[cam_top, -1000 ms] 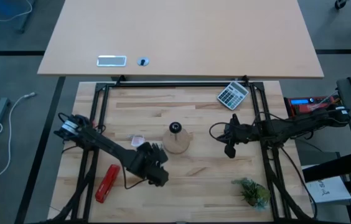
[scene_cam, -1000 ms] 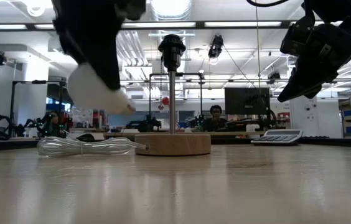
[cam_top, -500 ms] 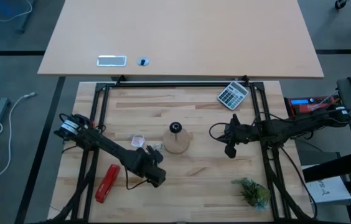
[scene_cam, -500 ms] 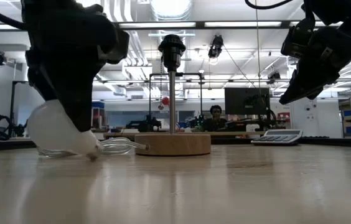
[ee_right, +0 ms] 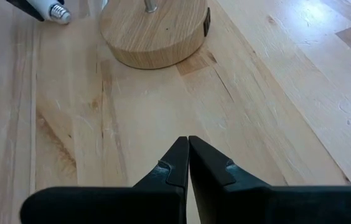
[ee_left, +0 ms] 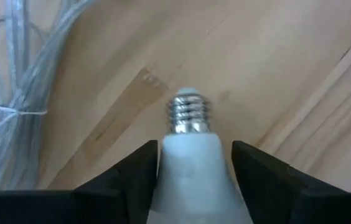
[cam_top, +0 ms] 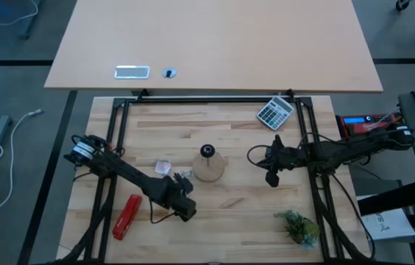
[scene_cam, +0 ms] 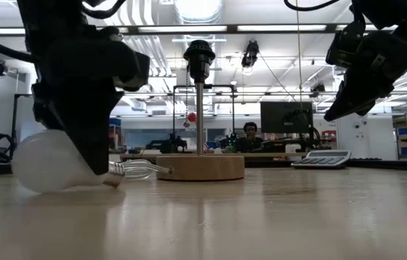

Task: Screw lightbulb
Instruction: Insert the lightbulb into the brown lamp

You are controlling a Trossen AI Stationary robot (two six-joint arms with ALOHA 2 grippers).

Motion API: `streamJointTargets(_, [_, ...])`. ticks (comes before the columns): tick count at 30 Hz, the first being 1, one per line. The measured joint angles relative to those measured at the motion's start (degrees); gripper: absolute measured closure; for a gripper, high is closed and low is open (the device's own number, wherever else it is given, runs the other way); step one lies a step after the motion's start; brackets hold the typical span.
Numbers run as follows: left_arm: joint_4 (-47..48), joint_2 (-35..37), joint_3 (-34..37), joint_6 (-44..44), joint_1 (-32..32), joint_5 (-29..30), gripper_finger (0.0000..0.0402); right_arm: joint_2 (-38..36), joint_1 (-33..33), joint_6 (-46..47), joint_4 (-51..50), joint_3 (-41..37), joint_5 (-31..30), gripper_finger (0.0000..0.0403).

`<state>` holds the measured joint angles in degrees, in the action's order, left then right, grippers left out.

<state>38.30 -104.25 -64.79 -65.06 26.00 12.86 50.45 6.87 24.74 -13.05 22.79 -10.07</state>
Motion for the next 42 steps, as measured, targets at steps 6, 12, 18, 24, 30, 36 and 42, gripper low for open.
streamJointTargets(6, [-0.2, 0.0, 0.0, 0.0, 0.0, 0.0, 0.0255, 0.0, 0.0, 0.0, -0.2, 0.0, 0.0, 0.0394])
streamJointTargets(12, [-0.5, 0.0, 0.0, 0.0, 0.0, 0.2, 0.0234, 0.0, 0.0, 0.3, -0.2, -0.1, 0.0, 0.0394])
streamJointTargets(18, [-1.2, 0.0, 0.0, 0.0, 0.0, 1.5, 0.0191, 0.0, 0.0, 0.3, -0.3, -0.1, 0.0, 0.0394])
streamJointTargets(24, [-1.3, 0.0, 0.0, -0.6, -0.1, 1.6, 0.0194, 0.0, 0.0, 0.2, -0.2, -0.4, 0.0, 0.0394])
streamJointTargets(30, [-1.2, 0.0, 0.0, -2.1, -0.2, 1.6, 0.0219, 0.0, 0.0, 1.1, -0.2, -1.8, 0.0, 0.0394])
streamJointTargets(36, [-1.7, 0.0, 0.9, -2.2, -1.0, 1.6, 0.0241, 0.0, 0.0, 2.6, 0.0, -3.2, 0.0, 0.0394])
streamJointTargets(42, [-3.0, 0.2, 1.9, -1.7, -1.0, 1.8, 0.0253, 0.0, 0.0, 2.7, 0.1, -3.4, 0.0, 0.0394])
